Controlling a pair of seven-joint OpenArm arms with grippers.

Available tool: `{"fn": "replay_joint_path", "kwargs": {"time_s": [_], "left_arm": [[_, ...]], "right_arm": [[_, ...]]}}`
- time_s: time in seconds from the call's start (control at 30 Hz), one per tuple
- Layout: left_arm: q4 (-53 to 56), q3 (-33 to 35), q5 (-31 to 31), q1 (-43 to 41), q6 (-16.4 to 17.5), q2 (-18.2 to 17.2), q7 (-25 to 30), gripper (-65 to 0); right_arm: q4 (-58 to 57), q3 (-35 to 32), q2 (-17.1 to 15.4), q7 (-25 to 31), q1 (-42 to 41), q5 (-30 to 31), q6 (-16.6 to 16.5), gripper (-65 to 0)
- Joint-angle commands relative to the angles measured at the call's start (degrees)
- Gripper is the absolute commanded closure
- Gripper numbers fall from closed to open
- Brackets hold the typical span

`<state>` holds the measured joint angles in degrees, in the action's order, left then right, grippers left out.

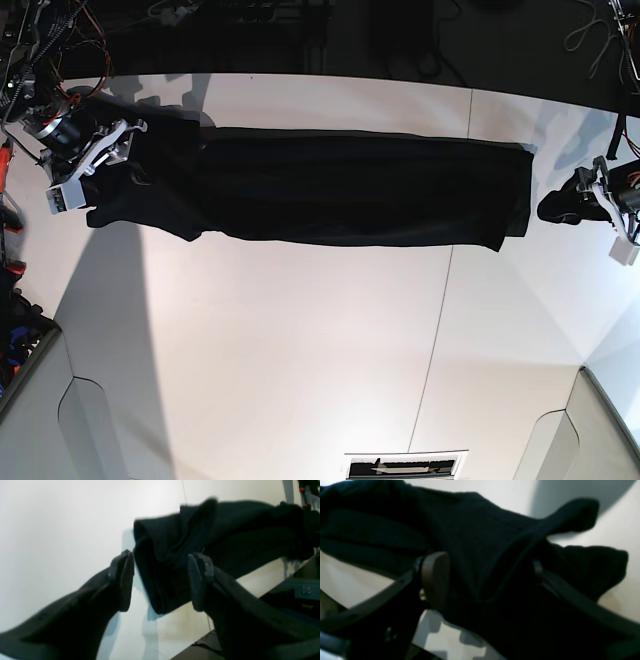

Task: Layout the t-shirt on the table in an organized manner, then fold the t-shirt properly
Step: 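Hold the folded strip with both grippers and stretch it straight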

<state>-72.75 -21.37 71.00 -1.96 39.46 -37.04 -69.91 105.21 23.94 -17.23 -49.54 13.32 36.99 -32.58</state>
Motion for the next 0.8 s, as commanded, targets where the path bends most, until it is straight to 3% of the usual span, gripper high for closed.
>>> {"fn": "replay_joint_path", "kwargs": {"time_s": [0.0, 0.17, 0.4, 0.53, 0.77], "left_arm": [[-0.8, -0.4, 0.2, 0.8, 0.5, -0.5, 1.9, -37.5], [0.7, -0.4, -8.6, 0.9, 0.5, 3.3, 9.8, -37.5], [8.5, -0.4, -7.2, 1.2, 0.5, 4.9, 10.5, -37.5], [9.8, -0.4, -5.7, 0.9, 0.5, 6.1, 8.5, -37.5], [9.7, -0.4, 4.3, 0.8, 0.5, 8.7, -1.0, -37.5]], "right_arm": [[0.8, 0.4, -0.3, 1.3, -0.4, 0.5, 0.0, -40.7], [0.7, 0.4, -0.1, 1.3, 0.4, 0.5, 0.0, -40.7], [0.7, 0.4, 0.0, 1.3, 1.5, 0.5, 0.2, -40.7], [0.7, 0.4, 0.0, 1.3, 1.5, 0.5, 0.2, -40.7], [0.7, 0.4, 0.0, 1.3, 1.5, 0.7, 0.3, -40.7]]}}
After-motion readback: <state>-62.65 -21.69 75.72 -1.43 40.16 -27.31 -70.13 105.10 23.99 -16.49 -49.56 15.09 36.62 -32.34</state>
